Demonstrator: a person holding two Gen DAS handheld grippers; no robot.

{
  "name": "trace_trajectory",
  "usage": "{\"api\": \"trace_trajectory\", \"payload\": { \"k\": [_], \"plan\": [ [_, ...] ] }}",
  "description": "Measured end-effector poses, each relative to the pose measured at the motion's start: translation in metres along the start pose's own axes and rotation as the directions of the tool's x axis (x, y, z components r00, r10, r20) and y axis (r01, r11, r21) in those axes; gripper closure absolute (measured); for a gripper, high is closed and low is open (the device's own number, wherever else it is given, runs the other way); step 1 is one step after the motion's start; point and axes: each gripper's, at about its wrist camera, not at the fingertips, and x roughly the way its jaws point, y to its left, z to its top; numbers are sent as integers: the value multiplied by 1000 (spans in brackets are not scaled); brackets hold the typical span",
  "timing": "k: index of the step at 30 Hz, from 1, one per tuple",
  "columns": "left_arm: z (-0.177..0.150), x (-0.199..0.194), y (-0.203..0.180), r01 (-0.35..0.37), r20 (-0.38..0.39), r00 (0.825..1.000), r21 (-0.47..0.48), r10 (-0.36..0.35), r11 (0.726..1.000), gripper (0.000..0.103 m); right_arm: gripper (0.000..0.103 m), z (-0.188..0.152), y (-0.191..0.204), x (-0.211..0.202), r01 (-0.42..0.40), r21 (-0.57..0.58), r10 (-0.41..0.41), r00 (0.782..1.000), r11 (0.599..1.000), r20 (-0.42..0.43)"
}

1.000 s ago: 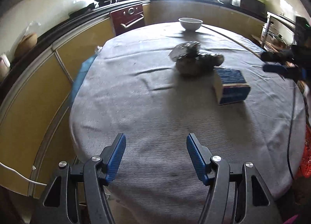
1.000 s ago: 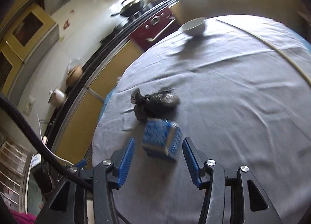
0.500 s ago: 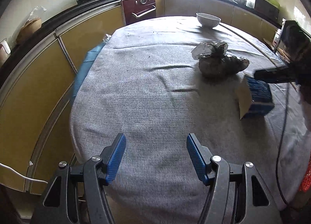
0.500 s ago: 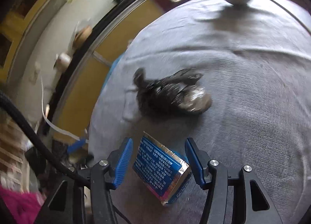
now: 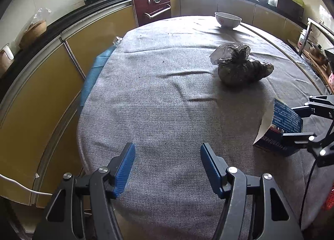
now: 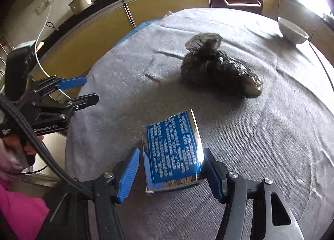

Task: Collect trash
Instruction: 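Grasp the blue box with the right tool while the left tool grasps the black plastic bag, then lift the blue box and black bag toward the red basket with both tools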

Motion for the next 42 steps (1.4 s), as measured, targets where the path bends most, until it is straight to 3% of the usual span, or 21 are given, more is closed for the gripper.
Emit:
{"api": "trace_trajectory", "payload": {
  "k": [3, 7, 13, 17, 19, 21, 24, 26, 30, 32, 33, 34, 35, 37, 39, 42],
  "plan": [
    [1, -1, 1, -5, 0, 1000, -1, 5, 1000, 37, 39, -3, 9, 8, 86, -43, -87, 996, 995, -3],
    [12, -3, -2, 6, 14, 1000, 5, -6, 1000, 37, 41, -6, 11, 9, 86, -16, -86, 996, 996, 36],
    [59, 7, -24, 56, 60, 996, 73, -61, 996, 34, 41, -30, -10, -18, 31, 163, -53, 989, 986, 135],
    [102, 14, -46, 130, 127, 981, 117, -144, 985, 33, 41, -57, -27, -43, -5, 279, -49, 981, 960, 187],
    [121, 19, -59, 184, 145, 968, 149, -206, 972, 23, 42, -71, -32, -56, -14, 325, -57, 977, 946, 208],
    [136, 27, -75, 213, 144, 959, 198, -244, 957, 22, 42, -89, -36, -73, -26, 379, -69, 969, 925, 235],
    [146, 42, -88, 307, 100, 935, 250, -340, 918, 21, 42, -108, -42, -88, -31, 434, -92, 962, 900, 258],
    [149, 64, -98, 397, -18, 913, 280, -408, 874, 21, 42, -122, -47, -97, -35, 472, -106, 957, 881, 269],
    [144, 93, -108, 395, -118, 919, 289, -377, 872, 21, 42, -141, -53, -105, -53, 530, -122, 950, 846, 289],
    [140, 96, -106, 403, -118, 915, 271, -385, 874, 21, 42, -146, -55, -106, -64, 547, -124, 946, 835, 299],
    [138, 95, -106, 388, -109, 922, 272, -372, 881, 21, 42, -148, -56, -106, -67, 551, -124, 945, 832, 302],
    [136, 95, -107, 378, -105, 926, 276, -364, 884, 28, 42, -148, -56, -106, -70, 554, -124, 944, 829, 305],
    [133, 95, -108, 376, -115, 927, 275, -358, 885, 46, 42, -148, -56, -106, -73, 555, -125, 943, 828, 309],
    [129, 100, -110, 365, -135, 930, 263, -340, 893, 58, 42, -147, -56, -106, -76, 556, -127, 940, 827, 316],
    [126, 98, -113, 336, -121, 941, 264, -315, 904, 61, 42, -146, -53, -109, -79, 555, -131, 935, 828, 329],
    [120, 89, -112, 330, -114, 944, 230, -311, 916, 62, 42, -146, -47, -114, -70, 552, -148, 928, 831, 341]
  ]
}}
